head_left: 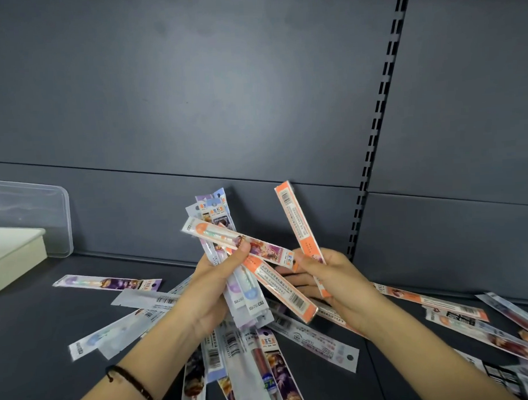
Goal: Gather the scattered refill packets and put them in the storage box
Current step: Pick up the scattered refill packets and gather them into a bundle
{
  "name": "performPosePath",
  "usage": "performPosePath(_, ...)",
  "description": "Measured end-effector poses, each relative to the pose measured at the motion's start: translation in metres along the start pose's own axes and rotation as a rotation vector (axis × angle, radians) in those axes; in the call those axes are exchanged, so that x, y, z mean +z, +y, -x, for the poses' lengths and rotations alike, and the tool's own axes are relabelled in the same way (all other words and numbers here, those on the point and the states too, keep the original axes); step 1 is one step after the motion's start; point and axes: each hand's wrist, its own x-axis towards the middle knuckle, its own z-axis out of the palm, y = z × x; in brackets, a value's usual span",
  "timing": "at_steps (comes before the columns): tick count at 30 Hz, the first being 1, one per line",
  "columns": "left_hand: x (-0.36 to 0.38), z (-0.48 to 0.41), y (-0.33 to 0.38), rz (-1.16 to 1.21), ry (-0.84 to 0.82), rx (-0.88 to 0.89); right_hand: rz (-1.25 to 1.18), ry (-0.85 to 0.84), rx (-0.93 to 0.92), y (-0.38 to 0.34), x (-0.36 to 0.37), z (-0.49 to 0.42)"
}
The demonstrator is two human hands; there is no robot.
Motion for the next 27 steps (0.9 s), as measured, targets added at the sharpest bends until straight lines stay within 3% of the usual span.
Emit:
performPosePath(8,0.000,0.001,0.002,0.051,-0.040,-0.050,-0.150,0.253,-0.162,-0.011,-0.022,-0.012)
performPosePath(11,-0.003,-0.001,0.003,0.030,-0.044,-0.079,-0.254,0.162,-0.187,-0.021,-0.038,-0.014)
performPosePath(14,-0.003,-0.001,0.000,-0.006,-0.065,-0.126,-0.141,0.066,-0.186,-0.020,-0.042,-0.015)
performPosePath(18,0.002,0.001,-0.003,-0.020,-0.133,-0.167,-0.161,0.106,-0.213,-0.022,-0.048,-0.019)
performPosePath(25,0.002,0.002,-0.005,0.176,-0.149,-0.273,-0.112,0.041,-0.190,-0.019,-0.050,-0.018)
performPosePath(27,0.002,-0.002,-0.006,0.237,-0.157,-0.299,-0.164,0.092,-0.173,-0.020,-0.046,-0.020)
